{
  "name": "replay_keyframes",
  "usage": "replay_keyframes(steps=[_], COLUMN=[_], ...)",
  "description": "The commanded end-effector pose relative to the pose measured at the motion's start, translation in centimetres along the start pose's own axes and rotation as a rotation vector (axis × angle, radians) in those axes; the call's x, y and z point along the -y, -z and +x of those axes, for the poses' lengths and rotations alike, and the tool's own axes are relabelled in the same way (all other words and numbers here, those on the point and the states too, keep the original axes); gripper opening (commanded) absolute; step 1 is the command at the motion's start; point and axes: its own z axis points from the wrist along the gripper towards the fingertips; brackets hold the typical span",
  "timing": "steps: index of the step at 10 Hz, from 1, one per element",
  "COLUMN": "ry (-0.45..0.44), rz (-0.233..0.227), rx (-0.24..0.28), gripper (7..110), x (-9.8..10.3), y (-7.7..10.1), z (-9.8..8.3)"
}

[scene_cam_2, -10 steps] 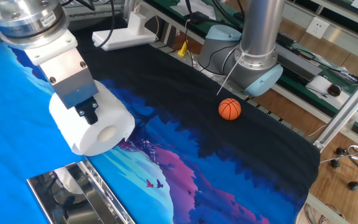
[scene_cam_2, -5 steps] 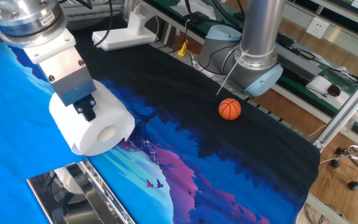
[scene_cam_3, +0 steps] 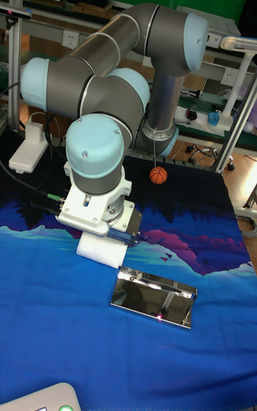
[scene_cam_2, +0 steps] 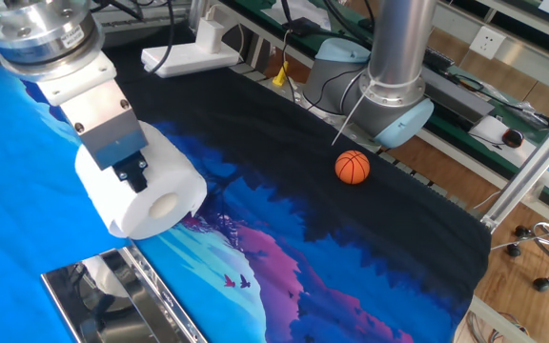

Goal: Put the toilet paper on its holder

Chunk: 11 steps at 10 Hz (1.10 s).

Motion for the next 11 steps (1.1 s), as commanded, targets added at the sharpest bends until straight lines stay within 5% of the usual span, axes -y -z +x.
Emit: replay_keyframes(steps=[1, 5, 11], ry=[0.018, 0.027, 0.056], rz=[-0.051, -0.077, -0.069], rx=[0.002, 0.004, 0.007], gripper=[110, 110, 110], x=[-1.0, -2.0, -0.9], y=[0.5, 0.1, -1.0], z=[0.3, 0.2, 0.1])
